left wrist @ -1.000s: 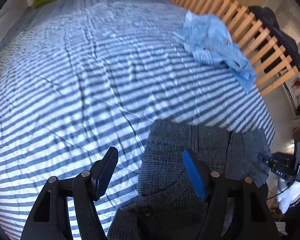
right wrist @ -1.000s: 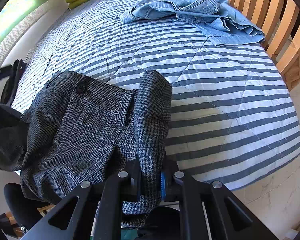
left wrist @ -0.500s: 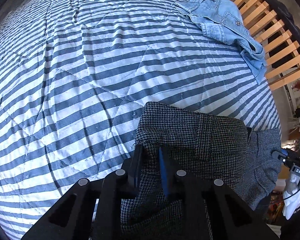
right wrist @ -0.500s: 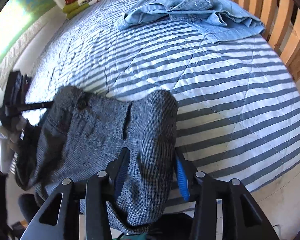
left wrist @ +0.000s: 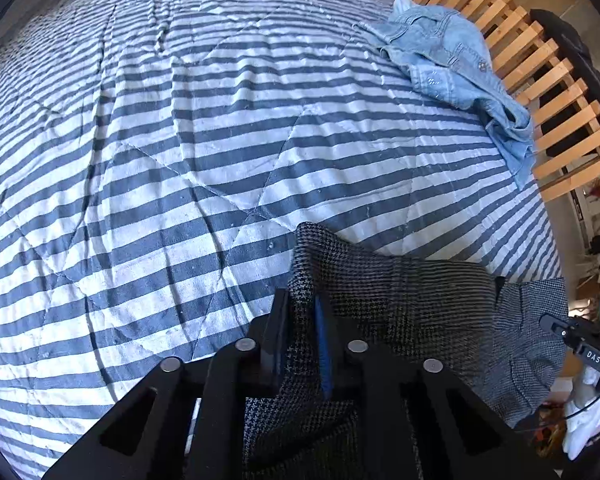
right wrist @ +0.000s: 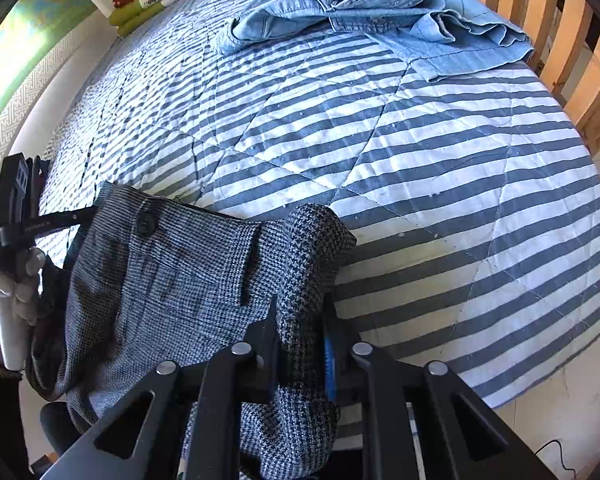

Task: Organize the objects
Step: 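Lift the shorts with both tools and lay them flat on the bed cover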

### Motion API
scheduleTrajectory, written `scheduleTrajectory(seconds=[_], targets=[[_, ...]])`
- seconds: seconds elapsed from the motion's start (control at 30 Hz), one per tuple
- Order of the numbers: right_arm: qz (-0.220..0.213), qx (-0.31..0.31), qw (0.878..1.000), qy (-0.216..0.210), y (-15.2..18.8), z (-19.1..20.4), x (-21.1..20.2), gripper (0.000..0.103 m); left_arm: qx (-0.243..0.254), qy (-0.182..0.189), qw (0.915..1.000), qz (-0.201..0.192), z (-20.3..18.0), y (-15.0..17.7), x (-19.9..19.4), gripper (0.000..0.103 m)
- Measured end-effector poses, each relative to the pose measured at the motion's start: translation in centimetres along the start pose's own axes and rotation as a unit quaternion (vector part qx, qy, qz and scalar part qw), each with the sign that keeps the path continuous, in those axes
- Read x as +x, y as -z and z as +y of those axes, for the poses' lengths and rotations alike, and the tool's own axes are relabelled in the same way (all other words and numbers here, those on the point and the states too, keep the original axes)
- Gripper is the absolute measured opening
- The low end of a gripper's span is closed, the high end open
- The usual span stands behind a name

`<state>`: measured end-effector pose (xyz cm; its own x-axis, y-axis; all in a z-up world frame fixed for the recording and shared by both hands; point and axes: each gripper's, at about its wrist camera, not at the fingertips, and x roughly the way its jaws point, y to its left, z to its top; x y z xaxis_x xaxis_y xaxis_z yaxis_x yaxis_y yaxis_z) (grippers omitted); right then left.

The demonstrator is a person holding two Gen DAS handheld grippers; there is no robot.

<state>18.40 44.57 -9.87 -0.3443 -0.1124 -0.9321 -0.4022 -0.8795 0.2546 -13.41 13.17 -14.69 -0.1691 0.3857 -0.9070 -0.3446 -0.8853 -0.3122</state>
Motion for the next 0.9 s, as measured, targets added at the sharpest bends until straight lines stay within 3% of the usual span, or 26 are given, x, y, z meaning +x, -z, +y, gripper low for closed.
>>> scheduleTrajectory(seconds=[0.1, 0.23, 0.4, 0.57, 0.77, 0.9], targets=[[-0.024, -0.001, 1.0, 0.001, 0.5, 0.8, -1.9, 0.01, -0.022, 0.026, 0.9983, -0.046, 1.2, 0.8, -5.3, 0.009], [-0.075, -0.024, 0.997, -0.026, 1.2, 3.5, -7.1, 0.008, -0.013, 0.038, 0.991, -0.127, 1.7, 3.4, -15.5, 0.009], [-0.168, -0.084, 0.981, -0.053, 1.9, 9.5, -15.3, 0.008, -0.002, 0.037, 0.9702, -0.239, 2.2, 7.6, -29.8, 0.009], [-0.256, -0.147, 0.953, -0.07, 2.4, 15.3, -23.1, 0.008, 0.011, 0.013, 0.9476, -0.319, 2.3, 12.2, -41.1, 0.009], [-0.311, -0.181, 0.928, -0.095, 3.0, 19.5, -29.2, 0.008, 0.023, 0.004, 0.9256, -0.378, 2.7, 18.2, -49.2, 0.009], [-0.327, -0.206, 0.917, -0.098, 3.0, 21.5, -30.9, 0.008, 0.019, -0.003, 0.9222, -0.386, 4.4, 19.1, -51.4, 0.009]])
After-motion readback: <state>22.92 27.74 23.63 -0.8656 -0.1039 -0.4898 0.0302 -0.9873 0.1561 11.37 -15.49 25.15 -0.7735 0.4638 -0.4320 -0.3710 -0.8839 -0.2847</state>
